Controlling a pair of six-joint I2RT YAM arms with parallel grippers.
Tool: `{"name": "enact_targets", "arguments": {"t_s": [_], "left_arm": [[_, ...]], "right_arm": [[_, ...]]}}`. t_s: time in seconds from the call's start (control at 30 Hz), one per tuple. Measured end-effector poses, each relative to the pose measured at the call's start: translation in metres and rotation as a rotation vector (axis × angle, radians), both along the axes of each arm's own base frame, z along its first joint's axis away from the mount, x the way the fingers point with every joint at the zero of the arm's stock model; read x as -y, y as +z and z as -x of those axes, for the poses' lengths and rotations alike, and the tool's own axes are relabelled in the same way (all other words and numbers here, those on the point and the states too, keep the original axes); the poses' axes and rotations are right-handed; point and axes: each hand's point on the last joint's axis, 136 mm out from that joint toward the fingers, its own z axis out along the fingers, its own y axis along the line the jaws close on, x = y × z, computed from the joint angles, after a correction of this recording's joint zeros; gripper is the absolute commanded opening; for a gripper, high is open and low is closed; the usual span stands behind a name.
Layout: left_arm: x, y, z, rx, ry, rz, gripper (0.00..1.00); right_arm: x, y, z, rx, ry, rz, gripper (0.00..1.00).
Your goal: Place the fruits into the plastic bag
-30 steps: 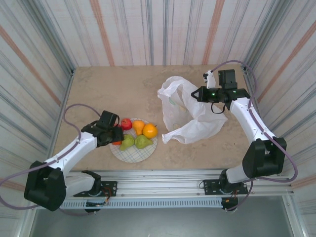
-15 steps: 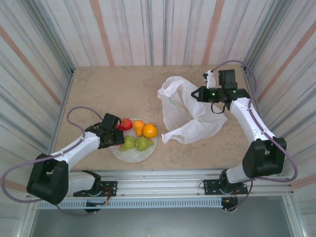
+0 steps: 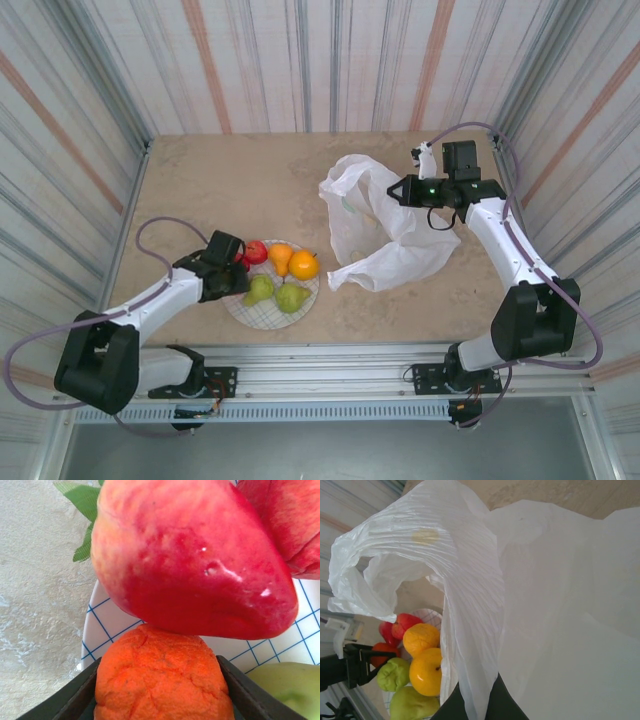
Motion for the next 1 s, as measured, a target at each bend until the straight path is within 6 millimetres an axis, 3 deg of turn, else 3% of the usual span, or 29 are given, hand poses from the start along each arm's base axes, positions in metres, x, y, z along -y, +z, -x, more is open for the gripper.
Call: {"name": "enact_targets", "arguments": {"t_s": [0.27,0.47,0.57,0.67,0.77,1.0], "left_arm": [[-0.009,0.018,0.003,0.070,0.027,-0.006,0.47],[-0.012,0.046,0.006,0.165,0.047,0.027,0.45],[-0.007,0.070,0.003,0.252,0.034,0.074,0.44],[0.013,0.101,-0.001,0.348,-0.026,0.142,0.44],[0.045,0.131,-0.008,0.440,-0.124,0.219,0.43],[0.148,0.170,-0.033,0.541,-0.417,0.314,0.43]], "right_arm": [[-0.001,-0.001,0.000,-0.002,0.002,0.000,0.00],[-0.001,-0.002,0.000,-0.006,0.002,0.001,0.00],[-0.001,-0.002,0.000,-0.006,0.002,0.001,0.00],[-0.001,-0.002,0.000,-0.006,0.002,0.001,0.00],[-0.001,-0.004,-0.001,-0.008,0.005,0.003,0.00],[-0.004,-0.007,0.006,-0.027,0.051,0.018,0.00]]}}
